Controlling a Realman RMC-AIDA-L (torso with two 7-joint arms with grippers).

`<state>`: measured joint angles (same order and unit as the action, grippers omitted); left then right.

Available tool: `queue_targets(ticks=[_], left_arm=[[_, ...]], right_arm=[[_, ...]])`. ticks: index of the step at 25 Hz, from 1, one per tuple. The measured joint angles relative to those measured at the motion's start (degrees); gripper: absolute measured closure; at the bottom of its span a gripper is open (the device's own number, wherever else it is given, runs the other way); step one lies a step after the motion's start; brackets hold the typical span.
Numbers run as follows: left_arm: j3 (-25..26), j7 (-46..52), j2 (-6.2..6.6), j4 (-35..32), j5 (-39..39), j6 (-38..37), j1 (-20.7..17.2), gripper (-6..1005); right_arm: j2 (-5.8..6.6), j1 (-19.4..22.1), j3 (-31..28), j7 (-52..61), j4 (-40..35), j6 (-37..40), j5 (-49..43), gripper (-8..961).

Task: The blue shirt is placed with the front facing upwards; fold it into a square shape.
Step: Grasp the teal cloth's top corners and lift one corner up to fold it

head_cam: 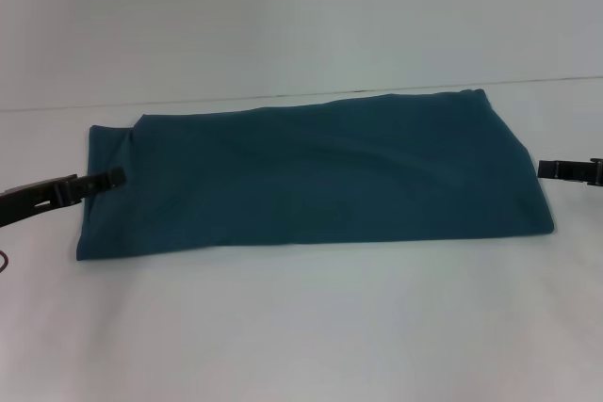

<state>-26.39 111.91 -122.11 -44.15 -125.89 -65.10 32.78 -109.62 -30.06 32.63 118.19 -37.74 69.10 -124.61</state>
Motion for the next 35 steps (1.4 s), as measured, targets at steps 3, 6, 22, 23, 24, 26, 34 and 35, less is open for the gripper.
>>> queue_targets(ticks=[3,6,22,23,24,26,34,35], left_arm=[[0.0,0.1,0.01,-0.1,-0.1,-0.1,-0.1,107],[-0.5,-0.1,0.0,0.2,-0.1,0.3,0.0,107],[-3.7,-0.2,-0.41,0.5,0.3,2.9,0.9,108],[-3.7,-0.2,-0.41,0.5,0.3,2.9,1.0,108],[-3.7,-0.2,-0.41,0.5,0.4,2.9,1.0,108],[-3.7,-0.1,-0.41,0.5,0.4,2.9,1.0,108],[-3.7,0.1,-0.37,0.4,0.4,3.0,1.0,108],[-3.7,0.1,-0.34,0.4,0.4,3.0,1.0,108]], right_arm=[[0.06,0.0,0.0,-0.2,0.0,0.0,0.0,356],[0.02,0.0,0.0,-0.4,0.1,-0.6,-0.1,350],[-2.81,-0.5,0.7,-0.8,1.8,-9.2,-1.1,185],[-3.1,-0.7,0.8,-0.8,2.0,-10.0,-1.1,187],[-3.31,-0.9,0.9,-0.9,2.3,-10.9,-1.1,187],[-3.54,-1.6,1.7,-0.9,3.8,-12.6,-1.1,188],[-3.35,-1.7,2.1,-0.5,4.7,-11.7,-1.1,191],[-3.13,-1.6,2.0,-0.3,4.8,-11.4,-1.1,191]])
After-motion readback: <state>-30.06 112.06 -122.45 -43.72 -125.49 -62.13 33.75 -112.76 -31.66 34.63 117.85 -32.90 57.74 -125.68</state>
